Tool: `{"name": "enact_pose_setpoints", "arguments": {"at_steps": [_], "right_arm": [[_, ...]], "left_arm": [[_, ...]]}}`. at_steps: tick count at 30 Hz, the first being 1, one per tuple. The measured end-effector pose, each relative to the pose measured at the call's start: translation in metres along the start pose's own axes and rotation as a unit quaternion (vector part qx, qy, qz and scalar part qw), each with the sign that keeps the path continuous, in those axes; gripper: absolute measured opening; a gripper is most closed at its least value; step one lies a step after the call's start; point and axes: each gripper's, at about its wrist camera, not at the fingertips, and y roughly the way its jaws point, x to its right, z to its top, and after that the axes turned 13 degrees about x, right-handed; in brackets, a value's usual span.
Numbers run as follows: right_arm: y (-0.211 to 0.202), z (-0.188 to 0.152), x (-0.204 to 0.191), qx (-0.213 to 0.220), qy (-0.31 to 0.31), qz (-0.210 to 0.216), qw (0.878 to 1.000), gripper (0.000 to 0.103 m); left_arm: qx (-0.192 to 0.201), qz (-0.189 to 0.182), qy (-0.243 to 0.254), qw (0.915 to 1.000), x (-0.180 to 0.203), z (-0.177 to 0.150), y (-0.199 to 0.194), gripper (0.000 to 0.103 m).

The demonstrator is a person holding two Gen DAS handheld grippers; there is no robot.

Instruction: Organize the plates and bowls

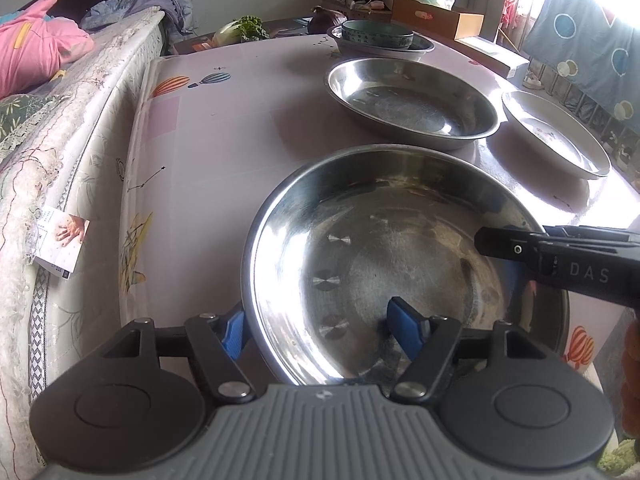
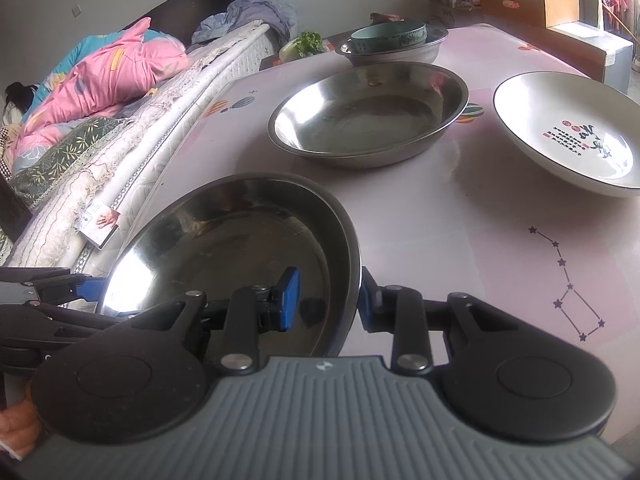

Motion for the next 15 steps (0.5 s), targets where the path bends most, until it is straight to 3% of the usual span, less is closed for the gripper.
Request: {"name": "enact_pose_setpoints", "arguments": {"at_steps": [15], "right_arm": [[-0.0009,0.0009,-0.0047,0.004,-0.015,-0.012,1.000,0.030]], "left_arm": [[-0.002,-0.015,-0.018,0.9997,-0.0020,0.0007,-0.0043,0.073]]}}
